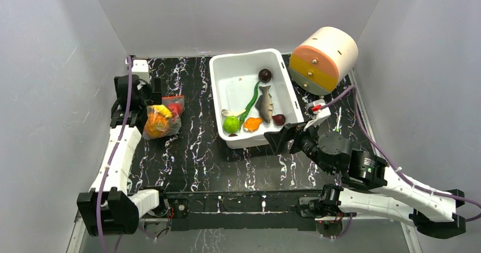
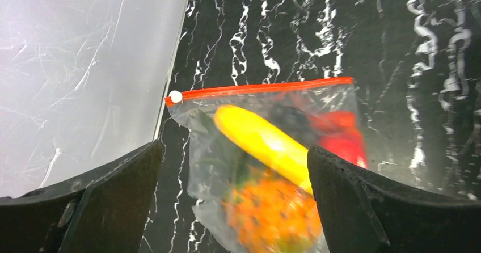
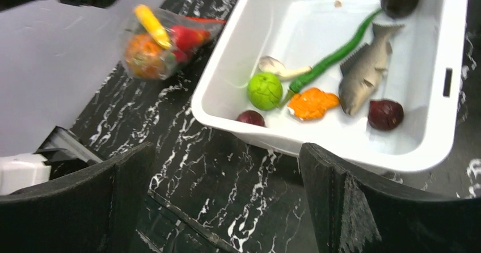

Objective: Place the food in the zip-top bag and seal the zipper
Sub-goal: Place the zipper food storage bag at the center of the board, then reset both arms

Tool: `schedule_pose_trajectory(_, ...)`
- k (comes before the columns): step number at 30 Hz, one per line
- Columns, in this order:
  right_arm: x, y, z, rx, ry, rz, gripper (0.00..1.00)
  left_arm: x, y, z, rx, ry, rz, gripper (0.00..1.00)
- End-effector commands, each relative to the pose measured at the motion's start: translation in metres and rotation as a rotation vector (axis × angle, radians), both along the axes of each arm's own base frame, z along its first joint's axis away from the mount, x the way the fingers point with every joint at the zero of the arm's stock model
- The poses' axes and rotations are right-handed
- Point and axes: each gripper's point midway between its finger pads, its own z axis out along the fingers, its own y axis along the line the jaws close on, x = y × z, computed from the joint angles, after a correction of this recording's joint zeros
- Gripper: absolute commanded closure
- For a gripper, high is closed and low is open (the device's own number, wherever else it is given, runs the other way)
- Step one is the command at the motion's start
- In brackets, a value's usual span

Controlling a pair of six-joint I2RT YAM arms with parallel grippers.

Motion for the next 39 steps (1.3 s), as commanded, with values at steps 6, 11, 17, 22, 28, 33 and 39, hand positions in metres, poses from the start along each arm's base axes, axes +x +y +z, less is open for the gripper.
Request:
schedule_pose_trajectory(6,0.015,-0.022,-0.001,0.063,0.113,-0.216,0.02,-0.028,-0.053,0.052,-0.344,-0.155,-0.043,0.02)
schedule_pose_trajectory(11,0.016,-0.035,-0.006,0.090,0.166,-0.306,0.02,-0.059,-0.108,0.035,-0.649,0.030,-0.145,0.01)
schedule_pose_trajectory(17,0.011,-0.038,0.009,0.145,0.184,-0.292,0.02,-0.102,-0.174,0.034,-0.935,0.204,-0.345,0.02)
schedule_pose_trajectory(22,0.007,-0.033,0.025,0.173,0.175,-0.243,0.02,-0.126,-0.191,0.041,-0.927,0.238,-0.417,0.02)
schedule_pose_trajectory(28,0.005,-0.030,0.026,0.173,0.172,-0.217,0.02,-0.151,-0.194,0.040,-0.894,0.240,-0.468,0.02)
schedule_pose_trajectory(33,0.003,-0.031,0.028,0.205,0.162,-0.205,0.02,-0.159,-0.198,0.044,-0.911,0.200,-0.494,0.02)
schedule_pose_trajectory(39,0.003,-0.039,0.032,0.243,0.141,-0.216,0.02,-0.162,-0.195,0.046,-0.898,0.185,-0.488,0.02)
